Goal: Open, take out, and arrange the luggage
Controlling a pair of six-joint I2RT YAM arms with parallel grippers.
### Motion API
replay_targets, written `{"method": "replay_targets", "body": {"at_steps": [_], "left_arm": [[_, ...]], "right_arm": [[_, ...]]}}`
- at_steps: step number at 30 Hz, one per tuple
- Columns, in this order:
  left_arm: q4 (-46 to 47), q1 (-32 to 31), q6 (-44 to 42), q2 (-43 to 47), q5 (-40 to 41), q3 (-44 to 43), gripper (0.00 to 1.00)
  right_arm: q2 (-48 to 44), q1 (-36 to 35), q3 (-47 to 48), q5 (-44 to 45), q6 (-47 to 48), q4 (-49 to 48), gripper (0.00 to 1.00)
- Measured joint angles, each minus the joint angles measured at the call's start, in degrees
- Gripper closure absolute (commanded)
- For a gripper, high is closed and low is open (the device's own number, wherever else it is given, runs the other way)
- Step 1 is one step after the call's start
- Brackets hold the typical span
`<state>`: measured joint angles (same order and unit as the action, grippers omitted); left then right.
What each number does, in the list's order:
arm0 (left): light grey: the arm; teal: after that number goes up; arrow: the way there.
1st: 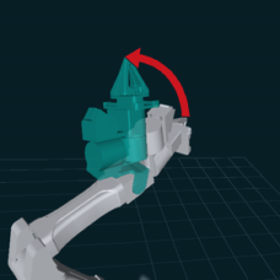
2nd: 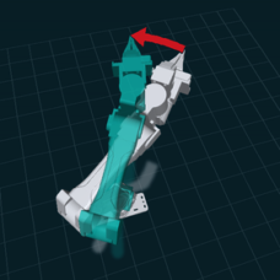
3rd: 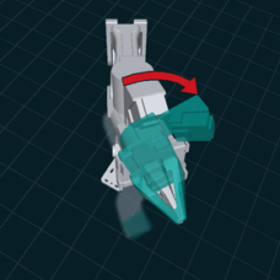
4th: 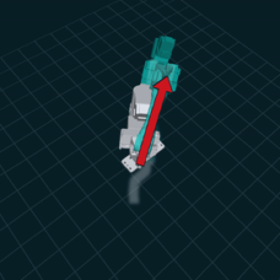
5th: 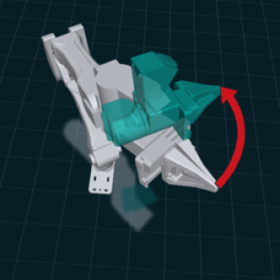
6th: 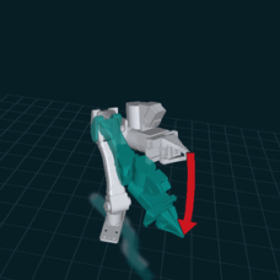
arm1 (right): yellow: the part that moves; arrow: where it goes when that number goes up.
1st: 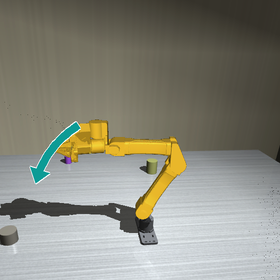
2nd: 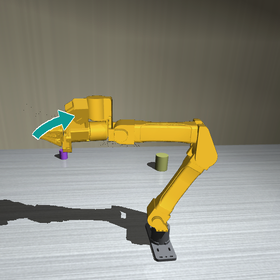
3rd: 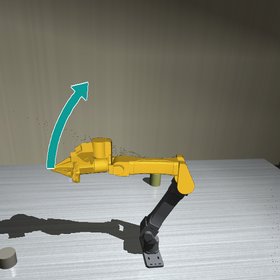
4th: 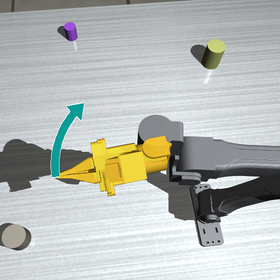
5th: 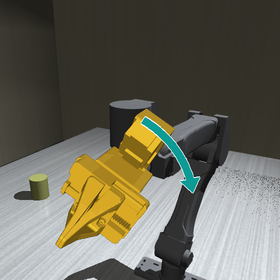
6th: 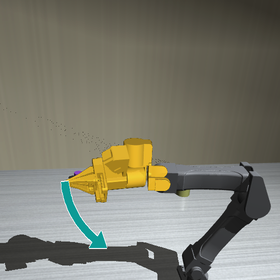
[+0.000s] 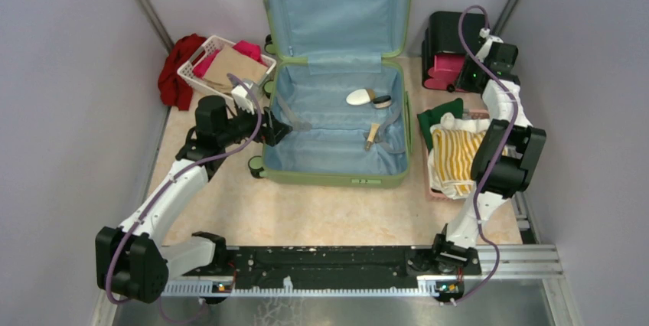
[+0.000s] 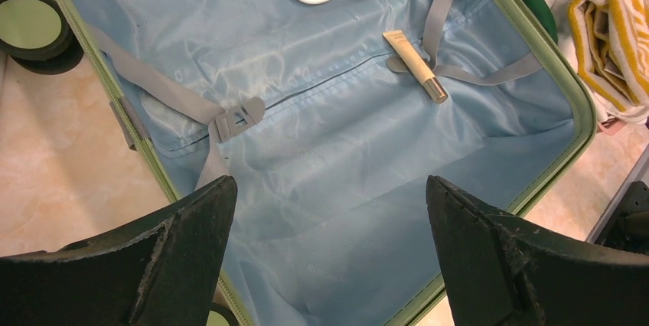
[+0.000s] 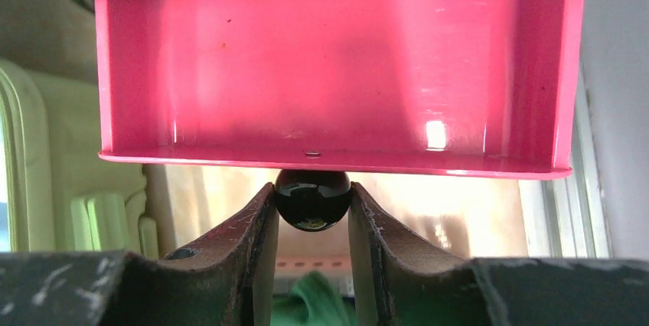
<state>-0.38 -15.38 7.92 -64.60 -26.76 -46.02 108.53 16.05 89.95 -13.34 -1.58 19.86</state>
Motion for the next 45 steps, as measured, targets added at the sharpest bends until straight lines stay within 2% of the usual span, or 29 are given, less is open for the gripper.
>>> {"method": "replay_targets", "body": {"at_steps": [3,10,13,16,23,28,34,38,42,45], "left_arm": [[0.02,0.11,0.02,0.11,-0.35,0.0,0.01],[0.42,0.15,0.42,0.24,-1.38,0.07,0.01],[0.52,0.15,0.46,0.28,-1.75,0.22,0.01],[0.87,0.15,0.46,0.74,-2.01,0.72,0.01],[2.56,0.15,0.63,2.43,-3.06,1.29,0.01],[3.17,0.17,1.03,2.69,-3.58,1.4,0.01],[3.8,0.17,1.27,2.93,-3.91,1.95,0.01],[4.59,0.26,1.25,3.23,-3.89,2.14,0.01],[4.76,0.37,1.07,3.87,-3.34,2.67,0.01],[4.79,0.37,0.79,4.17,-2.75,2.99,0.01]], "right_arm": [[-2.67,0.55,-4.28,-0.55,0.07,-0.39,0.81],[-5.75,2.29,-9.09,-3.39,0.11,-0.5,0.37],[-5.75,3.04,-9.07,-4.76,0.42,0.02,0.25],[-5.92,3.72,-9.07,-6.23,0.57,0.66,0.18],[-13.42,5.68,-12.66,-10.32,4.04,1.57,0.14],[-19.67,6.73,-13.46,-15.93,10.45,4.31,0.14],[-22.67,5.73,-13.46,-29.99,21.44,8.55,0.14],[-22.97,0.66,-13.46,-37.55,36.44,13.66,0.02],[-23.45,-7.82,-13.64,-41.35,55.76,18.82,0.01],[-23.47,-13.77,-13.57,-41.72,66.47,21.29,0.01]]}}
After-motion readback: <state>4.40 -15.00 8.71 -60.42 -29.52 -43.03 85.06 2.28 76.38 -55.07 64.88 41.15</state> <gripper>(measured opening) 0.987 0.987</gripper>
